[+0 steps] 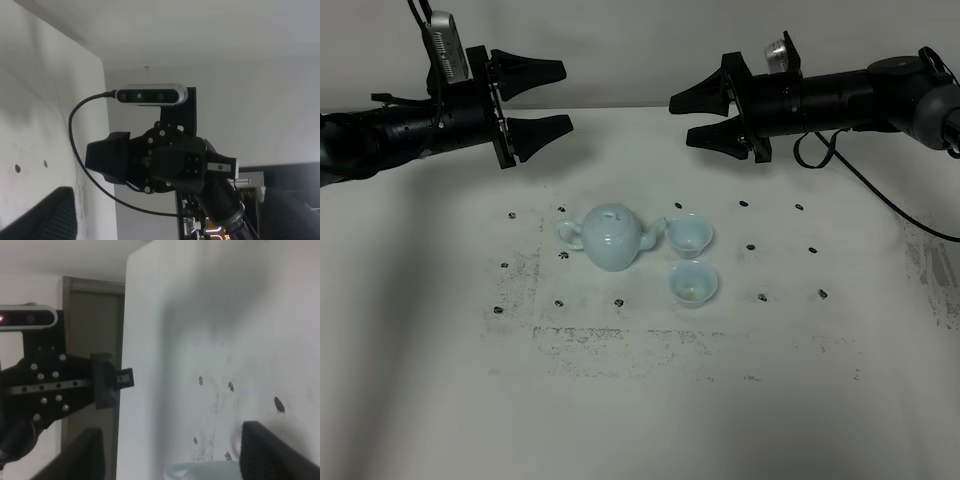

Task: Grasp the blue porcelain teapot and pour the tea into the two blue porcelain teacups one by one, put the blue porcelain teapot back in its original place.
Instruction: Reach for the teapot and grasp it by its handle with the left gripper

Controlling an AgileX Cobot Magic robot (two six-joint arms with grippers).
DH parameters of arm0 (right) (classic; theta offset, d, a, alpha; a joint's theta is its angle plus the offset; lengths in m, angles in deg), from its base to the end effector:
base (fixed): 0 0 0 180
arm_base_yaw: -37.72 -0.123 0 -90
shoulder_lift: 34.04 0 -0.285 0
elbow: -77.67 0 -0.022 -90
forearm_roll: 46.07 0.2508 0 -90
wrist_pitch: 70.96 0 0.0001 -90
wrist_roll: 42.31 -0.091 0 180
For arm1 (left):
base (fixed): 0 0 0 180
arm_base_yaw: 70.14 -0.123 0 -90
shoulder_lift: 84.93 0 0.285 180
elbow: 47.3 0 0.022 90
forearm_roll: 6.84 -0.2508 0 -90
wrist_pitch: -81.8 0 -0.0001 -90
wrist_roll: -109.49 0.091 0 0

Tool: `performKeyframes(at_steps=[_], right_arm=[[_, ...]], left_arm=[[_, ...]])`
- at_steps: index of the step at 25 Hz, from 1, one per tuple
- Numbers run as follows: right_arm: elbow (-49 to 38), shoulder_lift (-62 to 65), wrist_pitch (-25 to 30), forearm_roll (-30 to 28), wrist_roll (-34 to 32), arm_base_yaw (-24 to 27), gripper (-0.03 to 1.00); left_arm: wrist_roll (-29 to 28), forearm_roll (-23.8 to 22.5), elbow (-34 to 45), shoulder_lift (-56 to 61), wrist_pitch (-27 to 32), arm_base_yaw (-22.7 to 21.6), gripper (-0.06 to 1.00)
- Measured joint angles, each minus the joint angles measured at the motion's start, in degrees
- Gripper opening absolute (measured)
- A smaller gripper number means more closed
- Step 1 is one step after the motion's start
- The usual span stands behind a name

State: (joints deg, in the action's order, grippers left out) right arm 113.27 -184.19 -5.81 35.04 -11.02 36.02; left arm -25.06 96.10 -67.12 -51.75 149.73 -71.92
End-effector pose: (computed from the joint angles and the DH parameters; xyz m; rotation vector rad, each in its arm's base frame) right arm 0.5112 0.0968 0.1532 0.1285 2.3110 1.6368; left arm 0.4930 -0.0669 0.1402 -0.3588 2.0052 -1.8354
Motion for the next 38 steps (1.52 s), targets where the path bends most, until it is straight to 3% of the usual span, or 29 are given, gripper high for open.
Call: performKeyframes(at_steps=[12, 16, 23, 28, 33, 38], right_arm=[[0.0, 0.0, 0.06, 0.84, 2.0, 0.0, 0.59], [0.0, 0.4, 1.33, -1.94, 5.65, 0.11, 0.59], [0.0, 6.91, 2.11, -16.91, 5.37, 2.45, 0.56], [0.0, 13.2, 3.27, -31.74, 1.42, 4.63, 0.54], [0.0, 17.18, 4.33, -42.34, -2.01, 5.55, 0.53], [0.0, 18.79, 4.52, -48.66, -3.99, 5.55, 0.53]], left_arm=[[0.39, 0.0, 0.0, 0.0, 0.0, 0.0, 0.71], [2.14, -0.14, 0.0, 0.0, 0.0, 0.0, 0.71], [2.79, -1.89, 0.0, 1.9, 0.0, -0.14, 0.71], [2.79, -2.54, -0.07, 2.87, 0.0, -0.19, 0.71], [2.31, -7.72, -0.18, 2.89, 0.0, -0.19, 0.71], [0.43, -14.12, -0.18, 2.89, 0.05, -0.19, 0.71]])
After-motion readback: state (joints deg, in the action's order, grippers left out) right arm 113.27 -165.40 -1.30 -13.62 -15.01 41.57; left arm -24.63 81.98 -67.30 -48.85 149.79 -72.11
